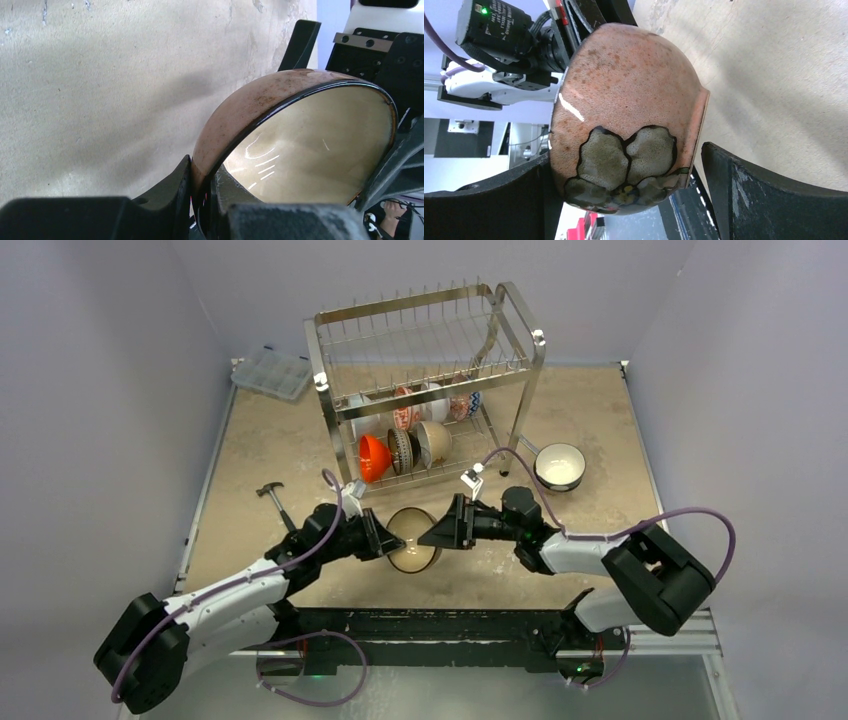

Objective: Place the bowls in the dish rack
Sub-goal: Pick up the bowl from the center of the board.

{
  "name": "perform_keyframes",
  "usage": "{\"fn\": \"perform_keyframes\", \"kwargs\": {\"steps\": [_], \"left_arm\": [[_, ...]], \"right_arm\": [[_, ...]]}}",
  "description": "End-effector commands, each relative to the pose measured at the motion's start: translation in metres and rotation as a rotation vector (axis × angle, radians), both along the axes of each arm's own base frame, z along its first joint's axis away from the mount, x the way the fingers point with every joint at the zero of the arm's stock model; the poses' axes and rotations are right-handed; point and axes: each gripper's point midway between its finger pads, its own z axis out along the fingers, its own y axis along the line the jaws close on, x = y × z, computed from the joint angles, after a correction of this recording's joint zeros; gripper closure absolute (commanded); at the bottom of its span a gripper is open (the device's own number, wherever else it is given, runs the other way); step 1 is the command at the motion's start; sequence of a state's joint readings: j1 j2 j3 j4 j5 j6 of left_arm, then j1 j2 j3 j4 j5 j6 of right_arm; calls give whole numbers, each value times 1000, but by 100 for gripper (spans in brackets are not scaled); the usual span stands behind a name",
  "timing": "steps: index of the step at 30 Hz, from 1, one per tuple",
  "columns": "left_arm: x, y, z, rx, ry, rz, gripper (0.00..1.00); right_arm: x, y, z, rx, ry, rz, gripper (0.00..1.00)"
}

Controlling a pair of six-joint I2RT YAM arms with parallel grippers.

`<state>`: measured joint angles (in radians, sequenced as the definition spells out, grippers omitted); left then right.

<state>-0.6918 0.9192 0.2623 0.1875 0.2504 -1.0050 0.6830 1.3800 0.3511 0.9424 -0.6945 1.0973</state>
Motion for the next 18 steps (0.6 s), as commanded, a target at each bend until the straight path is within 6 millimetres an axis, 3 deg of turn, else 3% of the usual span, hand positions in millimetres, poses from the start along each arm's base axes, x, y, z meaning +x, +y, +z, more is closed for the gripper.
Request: {"fn": "perform_keyframes", "kwargs": {"steps": [1,5,7,9,12,13,18], "left_arm": [[26,-26,84,-156,-212,-10,100],[31,-29,83,-111,-220,-7,100],[32,-30,84,-90,-228,-8,100],[34,-30,85,-72,-236,-7,100],[35,-28,83,-52,-236,-1,98],[36,-28,83,-48,-238,1,96],[36,-24,81,-33,-233,16,74]], "right_arm": [[-6,9,20,73,-23,68,2],[-6,14,26,84,-33,80,9],[-6,15,29,90,-39,85,22],[-5,15,32,91,-50,87,45],[-3,15,29,65,-68,80,93],[-1,15,28,52,-75,75,100],[0,14,25,22,-96,74,100]]}}
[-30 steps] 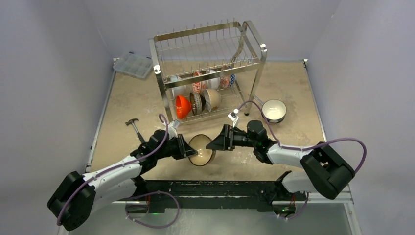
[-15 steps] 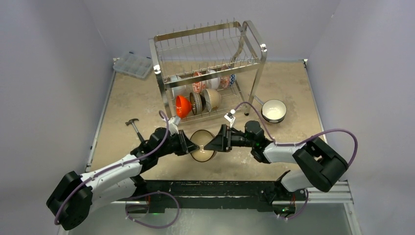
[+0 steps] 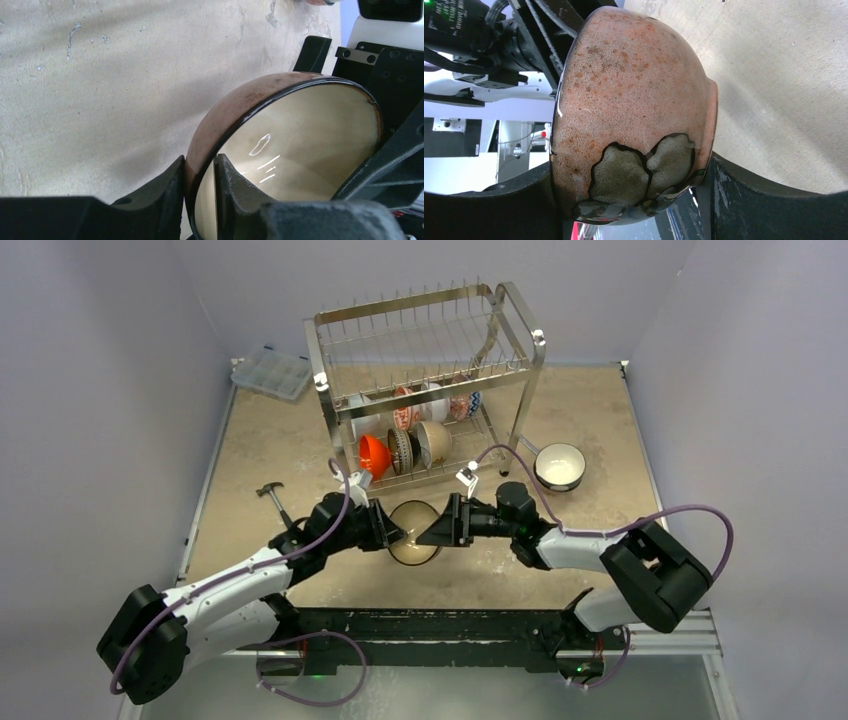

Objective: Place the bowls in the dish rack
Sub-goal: Pick up the bowl from the center of the board.

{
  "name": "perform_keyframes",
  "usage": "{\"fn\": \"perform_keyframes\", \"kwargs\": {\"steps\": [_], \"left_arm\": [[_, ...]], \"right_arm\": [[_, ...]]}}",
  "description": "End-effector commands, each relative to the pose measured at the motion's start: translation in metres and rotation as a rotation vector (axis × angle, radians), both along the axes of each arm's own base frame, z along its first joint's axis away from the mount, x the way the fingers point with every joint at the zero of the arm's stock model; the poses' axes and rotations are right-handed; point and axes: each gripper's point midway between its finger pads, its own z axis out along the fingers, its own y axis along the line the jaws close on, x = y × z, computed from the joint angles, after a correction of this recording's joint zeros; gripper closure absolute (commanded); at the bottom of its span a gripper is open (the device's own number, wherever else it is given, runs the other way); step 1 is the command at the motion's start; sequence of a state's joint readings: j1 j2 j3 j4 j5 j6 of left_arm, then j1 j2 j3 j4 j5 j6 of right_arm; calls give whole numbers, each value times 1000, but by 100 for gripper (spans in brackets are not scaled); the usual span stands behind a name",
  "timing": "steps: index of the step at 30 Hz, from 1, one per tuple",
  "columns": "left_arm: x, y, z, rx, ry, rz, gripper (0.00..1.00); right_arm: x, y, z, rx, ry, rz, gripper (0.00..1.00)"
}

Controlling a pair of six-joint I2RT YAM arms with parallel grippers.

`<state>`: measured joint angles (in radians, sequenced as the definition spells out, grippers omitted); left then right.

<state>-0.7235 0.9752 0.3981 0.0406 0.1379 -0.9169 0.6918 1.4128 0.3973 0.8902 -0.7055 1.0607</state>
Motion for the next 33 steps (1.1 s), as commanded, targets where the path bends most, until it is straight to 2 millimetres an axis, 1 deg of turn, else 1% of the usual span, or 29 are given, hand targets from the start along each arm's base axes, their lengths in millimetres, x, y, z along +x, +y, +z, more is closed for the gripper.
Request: {"fn": "perform_keyframes", "kwargs": {"steps": [1,5,7,11,12,15,19,21,26,29,33], "left_arm": [[19,-23,72,-160,-183,-18,70],[19,-19,69,-132,-171,-3,57],[18,-18,68,-120,-174,-13,52],[17,-15,68,-115,-172,-10,32],[17,-14,68,-117,-170,-11,28],[18,-10,70,-133,-165,-6,21],[22,-2,73,-168,-153,-8,17],[25,6,75,-205,-147,-6,16],[32,31,78,-264,-144,28,13],[32,42,77,-272,-131,34,12],[32,55,81,-292,-143,33,12]], "right_arm": [[-3,7,27,46,-88,47,100],[4,4,23,6,-96,9,100],[7,2,20,-14,-103,-2,100],[16,-6,16,-42,-106,-32,100],[18,-9,15,-45,-104,-41,100],[25,-17,12,-59,-105,-66,100],[36,-29,11,-67,-108,-97,100],[43,-35,13,-59,-110,-114,100],[59,-42,22,-63,-144,-140,100],[69,-45,27,-85,-171,-166,100],[87,-51,37,-117,-226,-221,100]]}}
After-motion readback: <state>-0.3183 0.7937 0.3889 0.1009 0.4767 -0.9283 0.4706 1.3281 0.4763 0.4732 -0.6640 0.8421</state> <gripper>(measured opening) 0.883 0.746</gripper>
